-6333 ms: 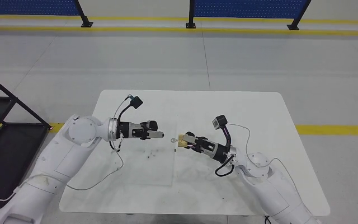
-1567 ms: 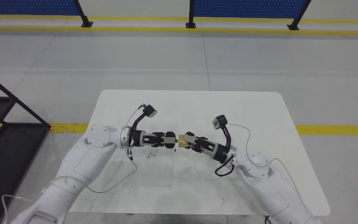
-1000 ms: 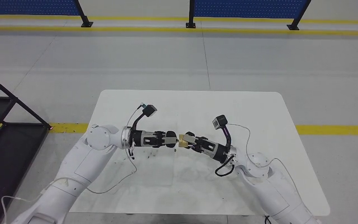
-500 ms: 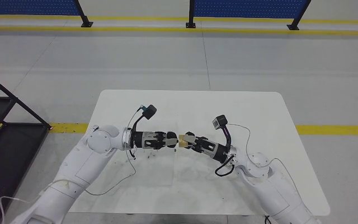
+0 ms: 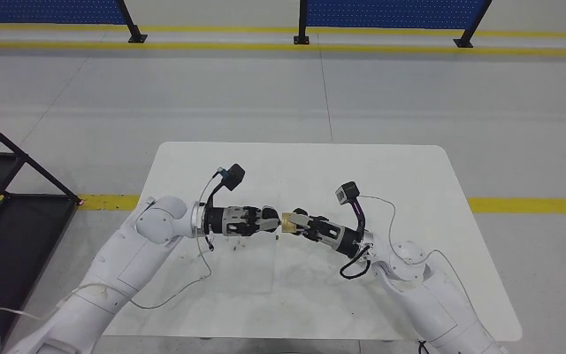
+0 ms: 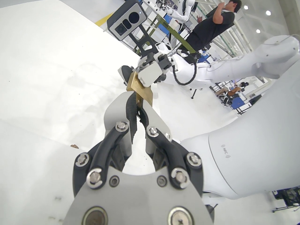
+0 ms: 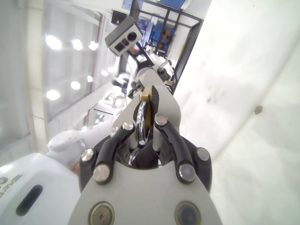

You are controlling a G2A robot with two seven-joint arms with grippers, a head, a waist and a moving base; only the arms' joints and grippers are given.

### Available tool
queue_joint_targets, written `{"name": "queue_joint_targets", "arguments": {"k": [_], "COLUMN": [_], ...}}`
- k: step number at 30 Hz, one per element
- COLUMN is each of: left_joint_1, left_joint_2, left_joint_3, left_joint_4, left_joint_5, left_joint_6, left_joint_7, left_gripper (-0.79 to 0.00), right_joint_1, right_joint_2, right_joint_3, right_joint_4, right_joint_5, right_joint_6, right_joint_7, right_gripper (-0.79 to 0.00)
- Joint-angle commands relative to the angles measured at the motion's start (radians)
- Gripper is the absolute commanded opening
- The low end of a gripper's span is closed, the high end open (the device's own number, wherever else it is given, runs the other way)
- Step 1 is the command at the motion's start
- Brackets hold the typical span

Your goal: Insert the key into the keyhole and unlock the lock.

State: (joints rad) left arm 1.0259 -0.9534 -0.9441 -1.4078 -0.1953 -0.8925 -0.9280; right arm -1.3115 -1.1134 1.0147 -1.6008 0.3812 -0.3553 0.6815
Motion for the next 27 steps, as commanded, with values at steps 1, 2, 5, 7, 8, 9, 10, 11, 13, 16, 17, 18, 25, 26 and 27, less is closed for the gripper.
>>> {"name": "queue_joint_targets", "arguments": {"k": [1,2,5,7,8,9,10,11,13,16,17,18,25,26,27], "left_joint_1": [0.003,0.004,0.006,0.007,0.007,0.008,0.01,0.011,0.015,0.023,0.027,0.031,0.056,0.06,0.064], "left_joint_2": [0.005,0.006,0.01,0.011,0.012,0.013,0.013,0.013,0.013,0.012,0.012,0.012,0.01,0.01,0.01], "left_joint_3": [0.0,0.001,0.003,0.003,0.001,-0.001,-0.003,-0.006,-0.011,-0.023,-0.027,-0.029,-0.061,-0.065,-0.07], "left_joint_4": [-0.006,-0.008,-0.012,-0.013,-0.014,-0.015,-0.017,-0.019,-0.026,-0.042,-0.047,-0.052,-0.083,-0.086,-0.091], "left_joint_5": [0.026,0.036,0.049,0.063,0.071,0.083,0.091,0.104,0.136,0.194,0.215,0.232,0.357,0.377,0.396], "left_joint_6": [-0.016,-0.021,-0.032,-0.041,-0.048,-0.054,-0.059,-0.066,-0.075,-0.091,-0.094,-0.095,-0.113,-0.115,-0.118], "left_joint_7": [0.016,0.021,0.032,0.042,0.049,0.055,0.061,0.07,0.089,0.127,0.14,0.153,0.255,0.269,0.284], "left_gripper": [-0.785,-0.785,-0.785,-0.785,-0.785,-0.785,-0.785,-0.785,-0.785,-0.785,-0.785,-0.785,-0.785,-0.785,-0.785], "right_joint_1": [0.0,0.0,0.0,0.0,0.0,0.0,0.0,0.0,0.0,0.0,0.0,0.0,0.0,0.0,0.0], "right_joint_2": [0.0,0.0,0.0,0.0,0.0,0.0,0.0,0.0,0.0,0.0,0.0,0.0,0.0,0.0,0.0], "right_joint_3": [0.0,0.0,0.0,0.0,0.0,0.0,0.0,0.0,0.0,0.0,0.0,0.0,0.0,0.0,0.0], "right_joint_4": [0.0,0.0,0.0,0.0,0.0,0.0,0.0,0.0,0.0,0.0,0.0,0.0,0.0,0.0,0.0], "right_joint_5": [0.0,0.0,0.0,0.0,0.0,0.0,0.0,0.0,0.0,0.0,0.0,0.0,0.0,0.0,0.0], "right_joint_6": [0.0,0.0,0.0,0.0,0.0,0.0,0.0,0.0,0.0,0.0,0.0,0.0,0.0,0.0,0.0], "right_joint_7": [0.0,0.0,0.0,0.0,0.0,0.0,0.0,0.0,0.0,0.0,0.0,0.0,0.0,0.0,0.0], "right_gripper": [-0.785,-0.785,-0.785,-0.785,-0.785,-0.785,-0.785,-0.785,-0.785,-0.785,-0.785,-0.785,-0.785,-0.785,-0.785]}}
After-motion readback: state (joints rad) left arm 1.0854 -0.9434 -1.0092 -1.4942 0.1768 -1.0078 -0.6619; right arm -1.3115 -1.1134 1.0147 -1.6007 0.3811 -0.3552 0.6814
